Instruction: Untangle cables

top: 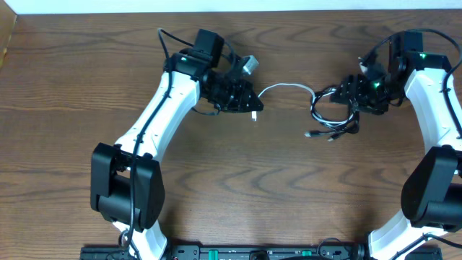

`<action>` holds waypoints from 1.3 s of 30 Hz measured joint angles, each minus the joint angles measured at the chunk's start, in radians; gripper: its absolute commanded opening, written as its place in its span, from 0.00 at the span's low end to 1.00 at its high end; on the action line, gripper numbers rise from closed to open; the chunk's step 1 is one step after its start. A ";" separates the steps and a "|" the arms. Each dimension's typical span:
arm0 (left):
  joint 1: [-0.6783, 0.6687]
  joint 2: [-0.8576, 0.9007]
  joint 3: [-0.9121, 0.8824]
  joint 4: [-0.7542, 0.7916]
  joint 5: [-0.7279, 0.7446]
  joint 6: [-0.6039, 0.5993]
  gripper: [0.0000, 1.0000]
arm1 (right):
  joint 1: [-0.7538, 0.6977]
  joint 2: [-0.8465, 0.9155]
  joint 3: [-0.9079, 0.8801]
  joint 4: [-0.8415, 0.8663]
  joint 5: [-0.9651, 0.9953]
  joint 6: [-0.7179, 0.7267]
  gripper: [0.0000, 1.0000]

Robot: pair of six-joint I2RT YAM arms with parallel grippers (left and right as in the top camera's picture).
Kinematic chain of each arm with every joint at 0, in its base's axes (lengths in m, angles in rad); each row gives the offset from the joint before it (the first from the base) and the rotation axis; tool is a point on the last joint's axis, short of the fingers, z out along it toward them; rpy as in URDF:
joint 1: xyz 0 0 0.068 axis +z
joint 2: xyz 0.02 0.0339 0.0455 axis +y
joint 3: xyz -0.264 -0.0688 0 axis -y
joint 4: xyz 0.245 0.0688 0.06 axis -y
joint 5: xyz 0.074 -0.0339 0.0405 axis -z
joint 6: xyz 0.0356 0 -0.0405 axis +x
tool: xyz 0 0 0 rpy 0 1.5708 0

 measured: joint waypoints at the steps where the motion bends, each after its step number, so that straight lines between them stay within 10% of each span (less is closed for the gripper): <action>1: -0.010 0.000 0.000 0.001 -0.022 0.000 0.08 | 0.003 0.000 0.000 -0.008 -0.048 -0.031 0.90; 14: -0.036 0.000 0.000 0.095 -0.331 -0.111 0.36 | 0.049 0.000 -0.003 -0.002 0.153 0.167 0.72; 22: -0.042 0.000 0.000 0.114 -0.397 -0.166 0.47 | 0.096 -0.001 -0.071 0.076 0.378 0.327 0.39; 39: -0.050 0.000 0.000 0.115 -0.446 -0.181 0.48 | 0.194 0.000 -0.337 0.486 0.272 0.005 0.31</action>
